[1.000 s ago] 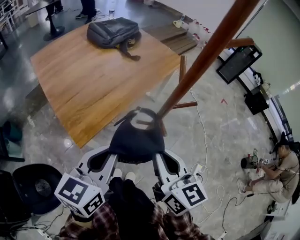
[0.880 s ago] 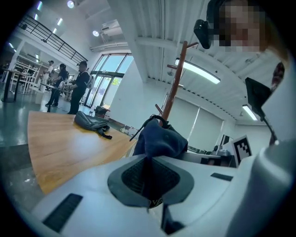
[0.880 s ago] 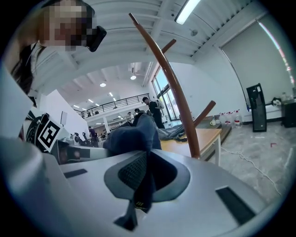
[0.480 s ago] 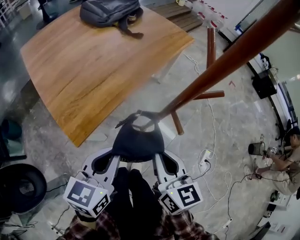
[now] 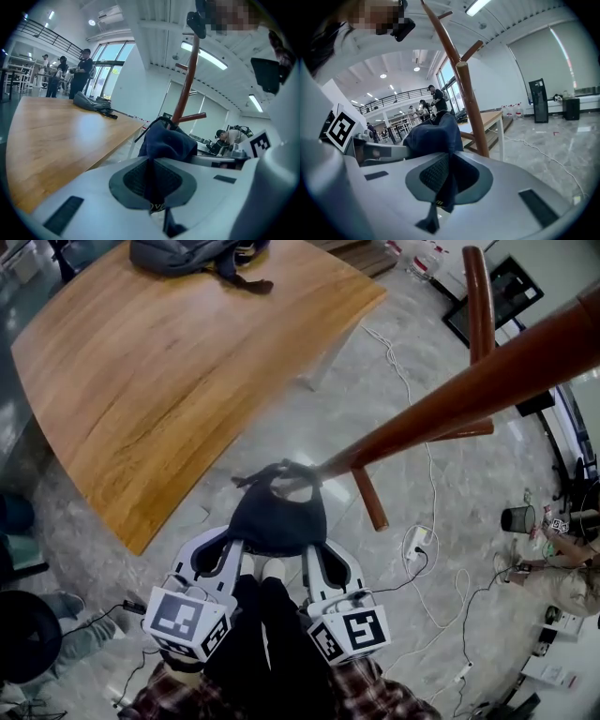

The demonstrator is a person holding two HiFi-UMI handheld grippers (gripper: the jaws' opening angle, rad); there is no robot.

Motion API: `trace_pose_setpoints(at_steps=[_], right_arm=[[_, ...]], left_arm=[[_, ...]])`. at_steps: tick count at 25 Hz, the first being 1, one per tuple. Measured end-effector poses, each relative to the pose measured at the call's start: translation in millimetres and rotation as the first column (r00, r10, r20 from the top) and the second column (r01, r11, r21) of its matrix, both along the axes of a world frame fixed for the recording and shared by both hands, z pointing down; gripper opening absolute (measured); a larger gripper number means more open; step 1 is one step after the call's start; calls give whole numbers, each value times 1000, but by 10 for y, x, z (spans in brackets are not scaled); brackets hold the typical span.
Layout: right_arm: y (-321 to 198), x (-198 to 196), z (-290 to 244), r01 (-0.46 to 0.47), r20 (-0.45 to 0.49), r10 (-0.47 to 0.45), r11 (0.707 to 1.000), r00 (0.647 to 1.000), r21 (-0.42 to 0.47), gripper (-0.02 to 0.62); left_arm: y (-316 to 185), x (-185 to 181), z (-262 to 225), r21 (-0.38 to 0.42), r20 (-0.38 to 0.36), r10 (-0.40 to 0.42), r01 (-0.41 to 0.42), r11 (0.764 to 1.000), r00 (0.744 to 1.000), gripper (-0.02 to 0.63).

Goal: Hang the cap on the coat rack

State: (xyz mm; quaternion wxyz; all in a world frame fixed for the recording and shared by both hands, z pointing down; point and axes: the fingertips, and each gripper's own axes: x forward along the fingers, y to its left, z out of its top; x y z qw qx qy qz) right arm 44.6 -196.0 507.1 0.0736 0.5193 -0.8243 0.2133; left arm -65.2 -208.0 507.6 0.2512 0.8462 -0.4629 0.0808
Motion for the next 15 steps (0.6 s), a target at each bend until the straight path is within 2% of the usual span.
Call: trace_pose_setpoints(at_steps=[6, 15], right_arm=[[-63, 1, 347, 0, -51, -1, 1000, 999, -14, 20], [-147, 78, 743, -19, -116, 10, 997, 993, -78, 20]], left_arm=[[-231, 29, 417, -32, 35, -2, 4, 999, 999, 17], [-426, 203, 856, -100, 76, 60, -53, 994, 995, 17]])
